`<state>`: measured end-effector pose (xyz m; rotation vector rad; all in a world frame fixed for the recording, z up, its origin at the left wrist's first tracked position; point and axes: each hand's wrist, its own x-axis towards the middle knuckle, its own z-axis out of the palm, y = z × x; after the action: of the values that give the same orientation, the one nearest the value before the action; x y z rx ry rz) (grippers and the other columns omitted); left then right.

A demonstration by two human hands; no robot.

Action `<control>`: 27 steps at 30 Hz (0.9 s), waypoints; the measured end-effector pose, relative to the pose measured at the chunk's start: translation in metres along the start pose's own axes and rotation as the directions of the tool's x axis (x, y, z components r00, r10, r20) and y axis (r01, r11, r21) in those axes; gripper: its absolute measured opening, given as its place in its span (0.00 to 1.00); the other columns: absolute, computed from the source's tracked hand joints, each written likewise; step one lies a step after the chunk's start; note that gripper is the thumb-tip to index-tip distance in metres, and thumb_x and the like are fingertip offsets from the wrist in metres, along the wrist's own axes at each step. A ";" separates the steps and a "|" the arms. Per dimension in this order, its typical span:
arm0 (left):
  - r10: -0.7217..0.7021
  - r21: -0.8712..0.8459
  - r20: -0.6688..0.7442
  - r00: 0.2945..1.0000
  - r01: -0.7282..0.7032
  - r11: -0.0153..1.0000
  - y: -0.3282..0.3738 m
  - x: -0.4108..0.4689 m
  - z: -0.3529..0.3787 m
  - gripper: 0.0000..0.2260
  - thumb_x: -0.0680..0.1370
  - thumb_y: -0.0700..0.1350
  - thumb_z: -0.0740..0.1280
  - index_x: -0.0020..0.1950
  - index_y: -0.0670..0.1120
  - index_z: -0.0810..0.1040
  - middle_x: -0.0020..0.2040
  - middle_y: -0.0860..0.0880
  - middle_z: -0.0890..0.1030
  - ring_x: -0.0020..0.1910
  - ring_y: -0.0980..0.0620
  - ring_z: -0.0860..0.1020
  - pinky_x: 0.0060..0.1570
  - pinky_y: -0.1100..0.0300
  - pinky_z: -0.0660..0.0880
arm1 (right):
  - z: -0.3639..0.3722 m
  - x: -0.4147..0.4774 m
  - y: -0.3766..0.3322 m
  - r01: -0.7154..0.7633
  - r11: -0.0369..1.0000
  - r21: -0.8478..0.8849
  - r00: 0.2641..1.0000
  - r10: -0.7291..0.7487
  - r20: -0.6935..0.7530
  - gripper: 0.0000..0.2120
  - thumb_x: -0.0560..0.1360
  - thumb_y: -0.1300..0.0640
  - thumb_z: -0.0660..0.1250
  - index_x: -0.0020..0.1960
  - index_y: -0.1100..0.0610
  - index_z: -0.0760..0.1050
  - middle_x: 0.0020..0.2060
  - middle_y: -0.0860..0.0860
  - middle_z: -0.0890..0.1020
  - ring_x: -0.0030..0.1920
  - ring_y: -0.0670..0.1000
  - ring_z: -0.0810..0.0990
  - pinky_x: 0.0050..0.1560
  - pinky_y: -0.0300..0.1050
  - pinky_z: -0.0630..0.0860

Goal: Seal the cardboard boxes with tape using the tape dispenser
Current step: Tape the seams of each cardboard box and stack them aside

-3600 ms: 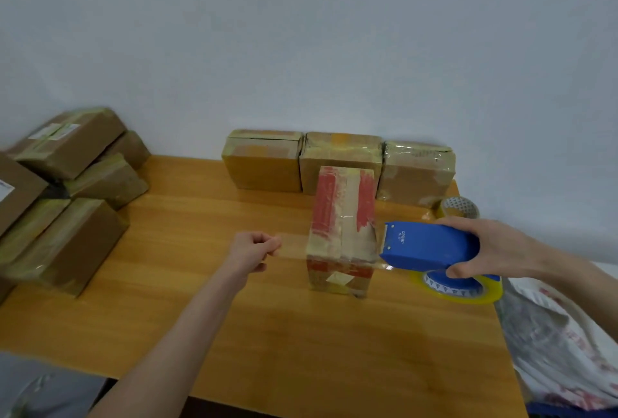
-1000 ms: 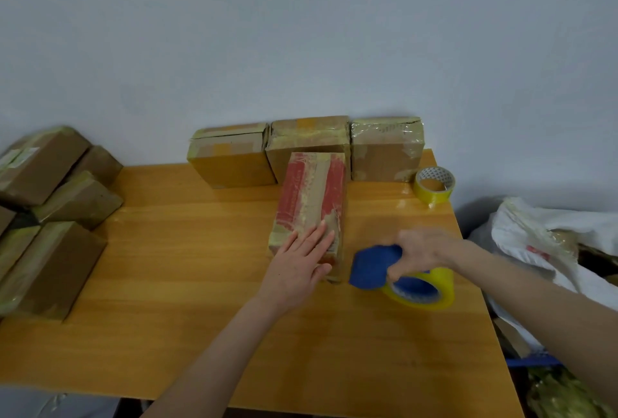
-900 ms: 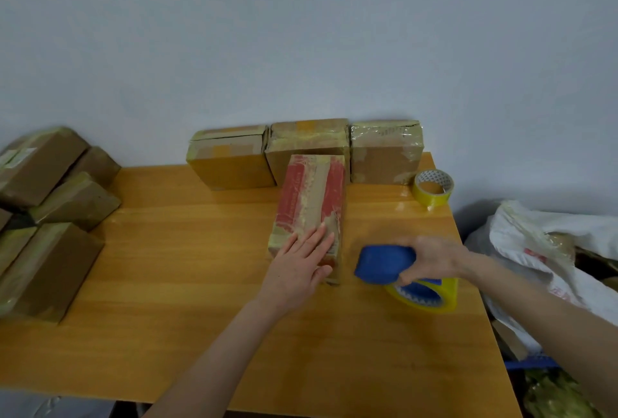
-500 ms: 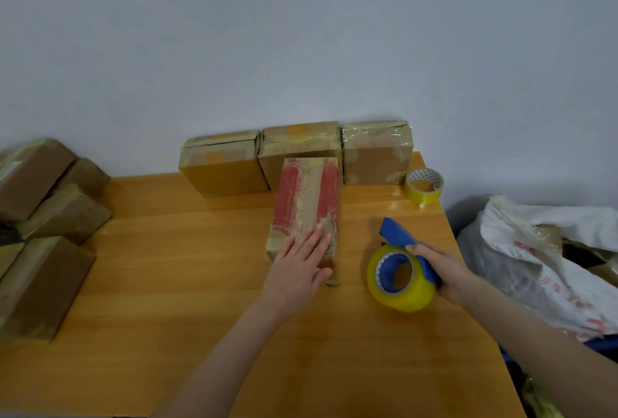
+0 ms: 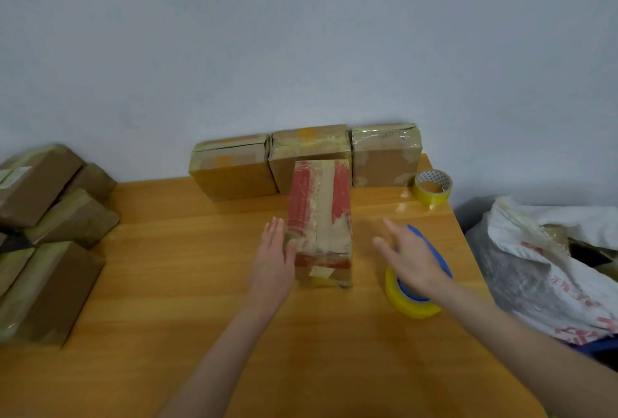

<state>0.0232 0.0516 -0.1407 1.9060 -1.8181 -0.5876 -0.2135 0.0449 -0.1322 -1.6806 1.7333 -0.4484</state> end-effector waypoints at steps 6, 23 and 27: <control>-0.185 -0.054 0.123 0.975 0.193 0.980 0.012 0.017 0.018 0.36 0.80 0.58 0.59 0.79 0.42 0.46 0.77 0.42 0.58 0.74 0.43 0.61 0.70 0.50 0.62 | 0.070 0.009 -0.057 -0.037 0.999 0.022 0.996 0.035 0.085 0.33 0.82 0.43 0.51 0.78 0.46 0.35 0.78 0.53 0.35 0.72 0.60 0.68 0.64 0.54 0.72; -0.250 -0.486 0.161 0.955 0.297 0.822 0.006 0.014 0.019 0.20 0.83 0.48 0.59 0.74 0.44 0.66 0.70 0.49 0.72 0.68 0.49 0.70 0.67 0.52 0.70 | 0.046 0.018 -0.029 -0.150 0.950 0.275 0.985 0.167 -0.041 0.32 0.82 0.46 0.56 0.80 0.50 0.44 0.70 0.53 0.72 0.64 0.57 0.75 0.61 0.53 0.75; -0.172 -0.495 0.160 0.972 0.230 0.838 0.007 0.006 0.025 0.14 0.83 0.47 0.59 0.67 0.49 0.75 0.56 0.52 0.81 0.55 0.53 0.79 0.50 0.62 0.77 | 0.042 0.021 -0.021 -0.104 0.957 0.271 0.993 0.115 -0.028 0.34 0.80 0.45 0.61 0.80 0.51 0.49 0.68 0.50 0.74 0.64 0.54 0.76 0.61 0.51 0.75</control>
<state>0.0030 0.0442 -0.1572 1.7194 -1.3380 -1.1429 -0.1688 0.0312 -0.1532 -1.3850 1.7008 -0.6420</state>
